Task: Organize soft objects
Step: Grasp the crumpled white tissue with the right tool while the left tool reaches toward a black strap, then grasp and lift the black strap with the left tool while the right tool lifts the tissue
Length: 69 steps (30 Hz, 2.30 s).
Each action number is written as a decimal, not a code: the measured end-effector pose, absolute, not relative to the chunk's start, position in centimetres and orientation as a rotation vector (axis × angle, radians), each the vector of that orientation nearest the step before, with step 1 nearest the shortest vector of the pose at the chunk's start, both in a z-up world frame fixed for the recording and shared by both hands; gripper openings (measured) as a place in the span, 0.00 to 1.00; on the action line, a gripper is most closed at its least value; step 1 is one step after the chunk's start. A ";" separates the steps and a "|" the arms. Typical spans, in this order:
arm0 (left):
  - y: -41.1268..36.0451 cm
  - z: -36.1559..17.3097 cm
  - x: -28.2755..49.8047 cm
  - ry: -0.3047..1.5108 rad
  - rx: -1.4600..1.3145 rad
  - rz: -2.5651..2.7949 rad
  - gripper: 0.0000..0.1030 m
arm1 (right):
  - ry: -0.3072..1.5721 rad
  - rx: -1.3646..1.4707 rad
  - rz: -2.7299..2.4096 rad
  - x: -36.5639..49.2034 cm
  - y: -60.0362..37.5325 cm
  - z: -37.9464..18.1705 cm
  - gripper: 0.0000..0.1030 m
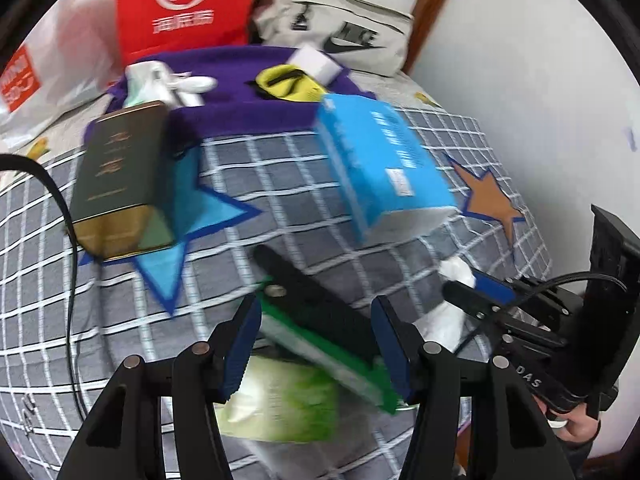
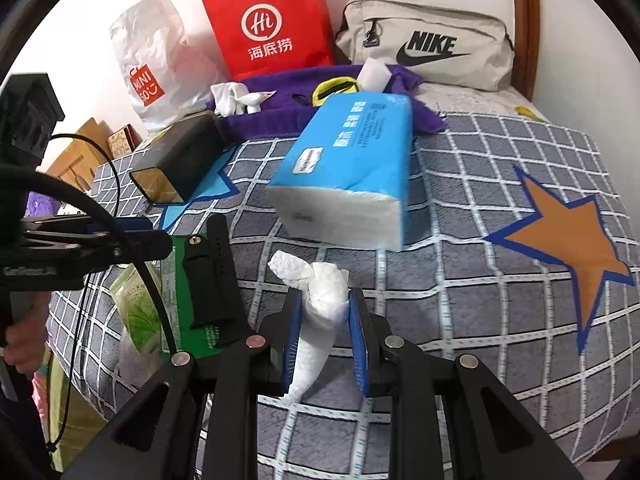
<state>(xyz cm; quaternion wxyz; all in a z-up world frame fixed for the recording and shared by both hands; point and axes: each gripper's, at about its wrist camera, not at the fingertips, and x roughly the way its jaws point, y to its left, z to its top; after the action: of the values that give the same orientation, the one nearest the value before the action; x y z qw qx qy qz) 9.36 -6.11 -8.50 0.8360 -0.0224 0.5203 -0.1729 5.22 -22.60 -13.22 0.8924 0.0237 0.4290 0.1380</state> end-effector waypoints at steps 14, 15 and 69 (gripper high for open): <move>-8.6 -13.5 10.8 1.243 0.021 -0.219 0.77 | 0.881 0.071 0.271 4.2 -25.4 -13.4 0.23; -8.9 -13.6 10.8 1.238 0.030 -0.208 0.77 | 0.878 0.072 0.270 4.1 -25.5 -13.3 0.23; -1.1 -6.5 10.7 0.973 -0.140 -0.334 0.23 | 0.844 -0.005 0.340 5.7 -21.8 -9.1 0.23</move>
<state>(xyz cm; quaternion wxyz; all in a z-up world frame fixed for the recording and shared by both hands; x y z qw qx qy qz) 10.66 -1.09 -6.54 0.8683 -0.0670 0.4650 -0.1594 5.71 -21.84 -9.13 0.8982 -0.0024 0.4077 0.1641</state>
